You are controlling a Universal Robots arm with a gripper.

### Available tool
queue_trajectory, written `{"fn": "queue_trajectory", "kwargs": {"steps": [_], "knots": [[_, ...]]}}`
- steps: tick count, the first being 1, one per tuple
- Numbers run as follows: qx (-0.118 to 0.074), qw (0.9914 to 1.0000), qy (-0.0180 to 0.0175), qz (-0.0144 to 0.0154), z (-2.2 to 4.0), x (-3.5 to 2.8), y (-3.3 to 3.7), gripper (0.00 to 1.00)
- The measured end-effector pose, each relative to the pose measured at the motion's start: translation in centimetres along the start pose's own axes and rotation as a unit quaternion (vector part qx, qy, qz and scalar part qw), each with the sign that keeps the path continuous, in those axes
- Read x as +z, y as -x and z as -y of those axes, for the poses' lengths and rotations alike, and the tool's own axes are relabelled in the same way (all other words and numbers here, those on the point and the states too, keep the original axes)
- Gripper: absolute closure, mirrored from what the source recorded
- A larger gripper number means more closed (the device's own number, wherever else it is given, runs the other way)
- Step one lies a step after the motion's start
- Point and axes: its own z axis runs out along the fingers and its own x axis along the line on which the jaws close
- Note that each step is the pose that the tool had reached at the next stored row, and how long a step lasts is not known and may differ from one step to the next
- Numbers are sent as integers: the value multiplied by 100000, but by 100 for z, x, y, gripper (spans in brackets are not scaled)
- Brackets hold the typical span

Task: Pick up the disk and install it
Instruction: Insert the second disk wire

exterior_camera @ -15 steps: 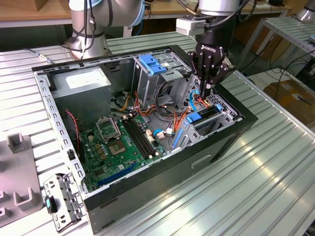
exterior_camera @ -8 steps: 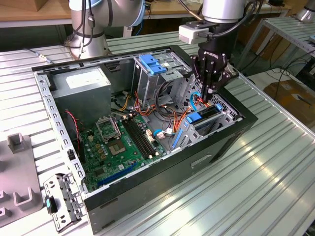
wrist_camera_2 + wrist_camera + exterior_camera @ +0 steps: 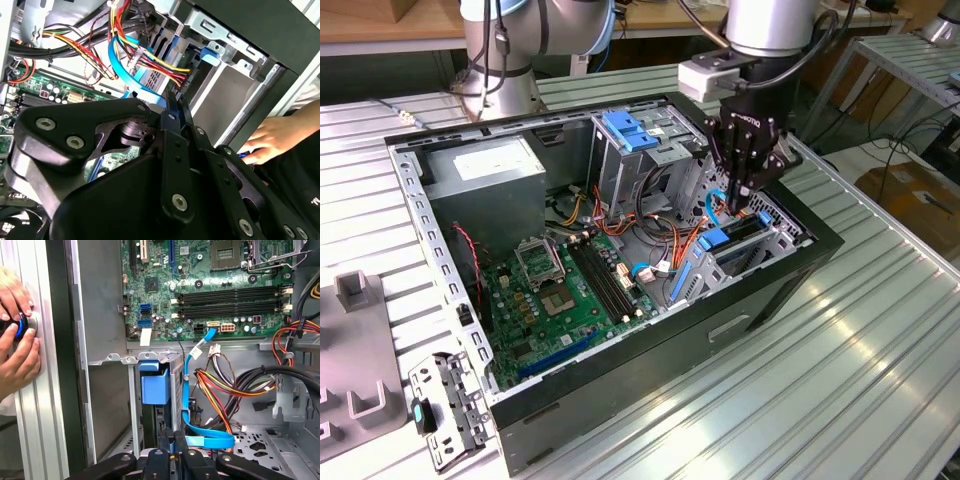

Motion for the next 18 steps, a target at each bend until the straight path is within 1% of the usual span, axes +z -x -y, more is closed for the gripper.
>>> {"fn": "queue_trajectory", "kwargs": {"steps": [3,4,6,7,8,9,10,11,12,13,16,17,18], "knots": [[86,99998,-242,608,-14,18,-41,84],[141,99994,-367,1036,-20,27,-63,84],[207,99986,-508,1569,-25,37,-91,84],[256,99979,-617,1944,-29,45,-112,84],[291,99972,-698,2224,-31,52,-128,84],[335,99963,-804,2583,-33,60,-150,84],[365,99956,-872,2803,-35,65,-164,84],[411,99944,-981,3169,-37,73,-187,84],[441,99935,-1050,3410,-39,78,-201,84],[487,99921,-1150,3781,-42,87,-222,84],[586,99879,-1370,4683,-50,104,-271,84],[607,99860,-1407,5056,-52,109,-282,84],[601,99856,-1414,5131,-52,110,-283,84]]}}
